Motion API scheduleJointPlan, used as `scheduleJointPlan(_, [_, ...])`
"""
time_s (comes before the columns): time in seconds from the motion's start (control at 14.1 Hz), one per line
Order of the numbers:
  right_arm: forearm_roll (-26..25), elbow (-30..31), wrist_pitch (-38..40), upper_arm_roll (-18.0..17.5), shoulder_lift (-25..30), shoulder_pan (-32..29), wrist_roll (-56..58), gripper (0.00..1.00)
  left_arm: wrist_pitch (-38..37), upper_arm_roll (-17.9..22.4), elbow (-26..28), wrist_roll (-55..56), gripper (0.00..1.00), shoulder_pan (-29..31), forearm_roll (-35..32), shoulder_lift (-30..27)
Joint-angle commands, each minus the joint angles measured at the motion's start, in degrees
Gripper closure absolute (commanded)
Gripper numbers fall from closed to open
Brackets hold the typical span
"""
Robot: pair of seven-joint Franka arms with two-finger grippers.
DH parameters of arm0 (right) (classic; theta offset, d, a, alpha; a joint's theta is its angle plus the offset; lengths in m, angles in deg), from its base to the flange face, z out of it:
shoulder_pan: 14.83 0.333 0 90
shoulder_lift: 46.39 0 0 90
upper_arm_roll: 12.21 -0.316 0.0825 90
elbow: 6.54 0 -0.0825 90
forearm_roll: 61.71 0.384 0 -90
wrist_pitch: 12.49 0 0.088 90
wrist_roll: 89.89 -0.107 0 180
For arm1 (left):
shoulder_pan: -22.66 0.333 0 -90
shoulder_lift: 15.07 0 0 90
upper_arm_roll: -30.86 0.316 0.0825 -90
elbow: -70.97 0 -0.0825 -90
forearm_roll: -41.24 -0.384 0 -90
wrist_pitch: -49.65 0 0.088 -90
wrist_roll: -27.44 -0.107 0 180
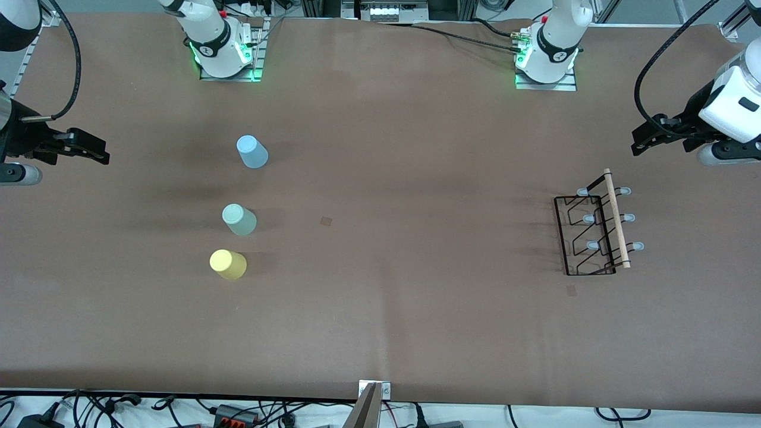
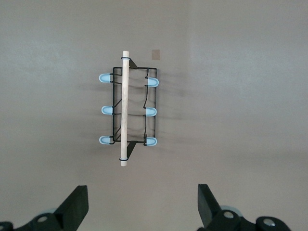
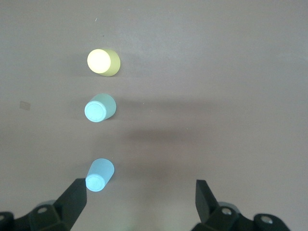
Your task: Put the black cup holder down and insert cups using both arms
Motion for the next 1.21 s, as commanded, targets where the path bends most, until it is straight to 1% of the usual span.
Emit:
scheduleJointPlan(0.0, [-0.15,-0.17,0.10,-0.46,-0.12,-0.61,0.94,0.00,-1.31,0.78,-1.53,-0.54,0.00,-0.61,0.97,0.95])
scheduleJointPlan(0.07, [-0.15,-0.17,0.63,-0.46,-0.73,-0.61,1.20,0.00,-1.83,0.78,-1.53,-0.62,0.00,-0.70,0.97,1.30])
scheduleJointPlan(0.21, [-0.50,-0.08,1.51,-0.54,-1.44,-0.35,1.72,0.00,-7.35,0.86,-1.79,-0.88,0.00,-0.09,1.06,2.00])
scheduleJointPlan(0.28, [-0.50,0.01,2.03,-0.54,-1.52,-0.35,2.77,0.00,-8.51,1.21,-1.79,-0.71,0.00,0.09,1.23,2.09])
scheduleJointPlan(0.43, [-0.67,0.18,3.79,-0.54,-2.05,-0.17,3.92,0.00,-8.78,1.39,-1.79,-0.80,0.00,0.09,1.24,4.62])
scheduleJointPlan(0.64, [-0.50,0.62,3.80,-0.63,-2.23,-0.17,3.92,0.00,-8.78,1.65,-2.06,-1.15,0.00,0.18,0.80,5.69])
scheduleJointPlan(0.78, [-0.41,0.97,3.53,-0.63,-2.23,0.00,3.84,0.00,-7.82,1.66,-1.79,-1.24,0.00,1.75,-1.47,8.67])
scheduleJointPlan(0.85, [-0.32,1.23,3.53,-0.72,-2.23,0.00,3.84,0.00,-6.16,1.66,-1.53,-1.24,0.00,1.94,-2.53,9.73])
scheduleJointPlan(0.92, [-0.32,1.24,3.62,-0.72,-2.23,0.00,3.84,0.00,-2.58,1.66,-0.40,-1.24,0.00,1.94,-2.80,10.09])
scheduleJointPlan(1.14, [-0.32,1.32,3.71,-0.72,-2.14,-0.35,3.92,0.00,8.41,1.66,6.01,-2.89,0.00,2.03,-2.89,10.09])
